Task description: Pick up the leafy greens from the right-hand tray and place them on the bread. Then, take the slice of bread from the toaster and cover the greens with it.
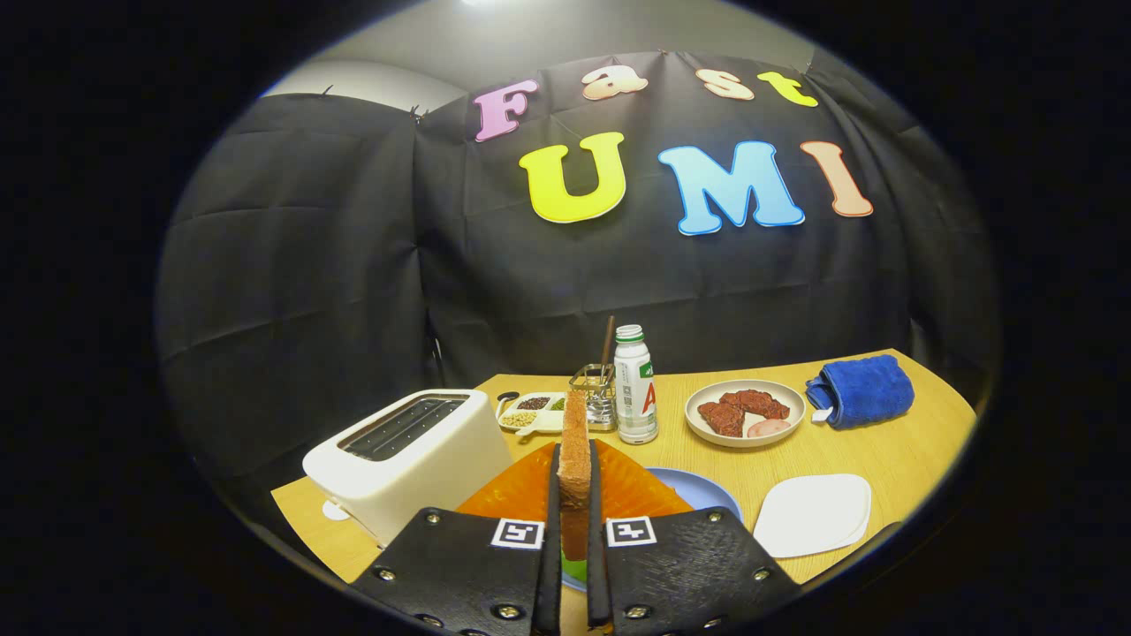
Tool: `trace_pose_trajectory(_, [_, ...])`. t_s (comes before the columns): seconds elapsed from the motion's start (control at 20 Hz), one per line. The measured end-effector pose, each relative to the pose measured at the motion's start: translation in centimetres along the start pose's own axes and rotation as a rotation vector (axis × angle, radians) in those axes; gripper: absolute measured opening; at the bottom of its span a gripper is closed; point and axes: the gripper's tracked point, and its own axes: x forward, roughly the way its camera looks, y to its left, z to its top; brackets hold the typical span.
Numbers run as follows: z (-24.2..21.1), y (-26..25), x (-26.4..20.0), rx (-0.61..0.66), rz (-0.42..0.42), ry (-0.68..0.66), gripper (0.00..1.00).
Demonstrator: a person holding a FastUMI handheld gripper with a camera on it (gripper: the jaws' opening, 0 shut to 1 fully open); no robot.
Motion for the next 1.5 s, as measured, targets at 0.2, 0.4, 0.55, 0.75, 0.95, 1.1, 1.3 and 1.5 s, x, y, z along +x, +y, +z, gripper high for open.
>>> trace_pose_trajectory(0.2, [-1.9,0.4,0.8,-0.002,0.012,0.041,0.12])
trace_pose_trajectory(0.4, [-2.9,0.9,1.0,-0.011,0.02,0.052,0.12])
trace_pose_trajectory(0.55, [-3.3,0.9,1.4,-0.015,0.02,0.057,0.12])
trace_pose_trajectory(0.75, [-5.2,0.8,1.7,0.013,0.038,0.103,0.12])
trace_pose_trajectory(0.95, [-4.8,-0.5,1.7,-0.011,-0.001,0.097,0.11])
trace_pose_trajectory(1.1, [-5.2,-1.3,2.0,-0.031,-0.013,0.116,0.14])
trace_pose_trajectory(1.3, [-5.4,-2.2,2.1,-0.039,-0.018,0.138,0.15])
trace_pose_trajectory(1.5, [-5.7,-3.2,2.3,-0.047,-0.024,0.158,0.19])
